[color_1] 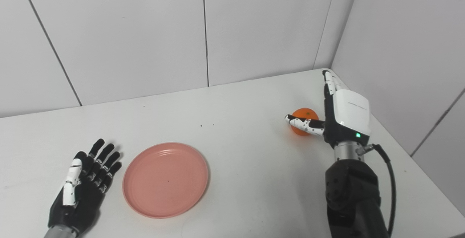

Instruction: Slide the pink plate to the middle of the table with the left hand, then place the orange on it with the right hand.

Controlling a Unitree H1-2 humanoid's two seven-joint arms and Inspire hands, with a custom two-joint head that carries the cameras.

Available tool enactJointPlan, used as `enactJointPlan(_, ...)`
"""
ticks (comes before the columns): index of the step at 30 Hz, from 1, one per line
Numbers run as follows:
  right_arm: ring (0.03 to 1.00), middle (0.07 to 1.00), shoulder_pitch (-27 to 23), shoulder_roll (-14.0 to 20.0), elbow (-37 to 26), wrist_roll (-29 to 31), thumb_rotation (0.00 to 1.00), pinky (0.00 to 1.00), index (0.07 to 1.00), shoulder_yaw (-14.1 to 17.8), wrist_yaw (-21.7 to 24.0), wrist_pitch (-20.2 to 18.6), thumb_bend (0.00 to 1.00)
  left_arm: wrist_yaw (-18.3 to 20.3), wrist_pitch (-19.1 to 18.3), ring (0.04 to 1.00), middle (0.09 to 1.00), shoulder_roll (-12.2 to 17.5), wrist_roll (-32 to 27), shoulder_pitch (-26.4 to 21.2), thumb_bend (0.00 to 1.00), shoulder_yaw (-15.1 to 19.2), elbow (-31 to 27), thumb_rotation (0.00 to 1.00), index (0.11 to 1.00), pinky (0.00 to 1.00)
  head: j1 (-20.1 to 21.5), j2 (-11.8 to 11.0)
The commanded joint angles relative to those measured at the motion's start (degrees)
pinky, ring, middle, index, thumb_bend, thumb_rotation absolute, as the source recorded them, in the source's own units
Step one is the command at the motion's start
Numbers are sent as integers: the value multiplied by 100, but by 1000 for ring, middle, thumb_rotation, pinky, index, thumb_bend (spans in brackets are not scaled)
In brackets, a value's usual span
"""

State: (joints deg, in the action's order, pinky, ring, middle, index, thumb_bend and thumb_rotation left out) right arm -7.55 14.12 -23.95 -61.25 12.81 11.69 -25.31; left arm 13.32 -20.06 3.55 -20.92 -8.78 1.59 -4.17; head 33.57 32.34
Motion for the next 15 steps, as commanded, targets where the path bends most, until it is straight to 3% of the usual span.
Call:
enactJointPlan(1, 872, 909, -145, 182, -4, 61, 559, 751, 941, 24, -143, -35, 961, -80, -161, 964, 972, 16, 30, 23, 325, 0, -14, 1000, 967, 981, -10, 1)
enactJointPlan(15, 861, 896, -266, 385, 522, 335, 542, 748, 917, -120, -322, -80, 962, -50, -124, 966, 974, 48, 70, 51, 330, -56, -60, 1000, 971, 987, -11, 24)
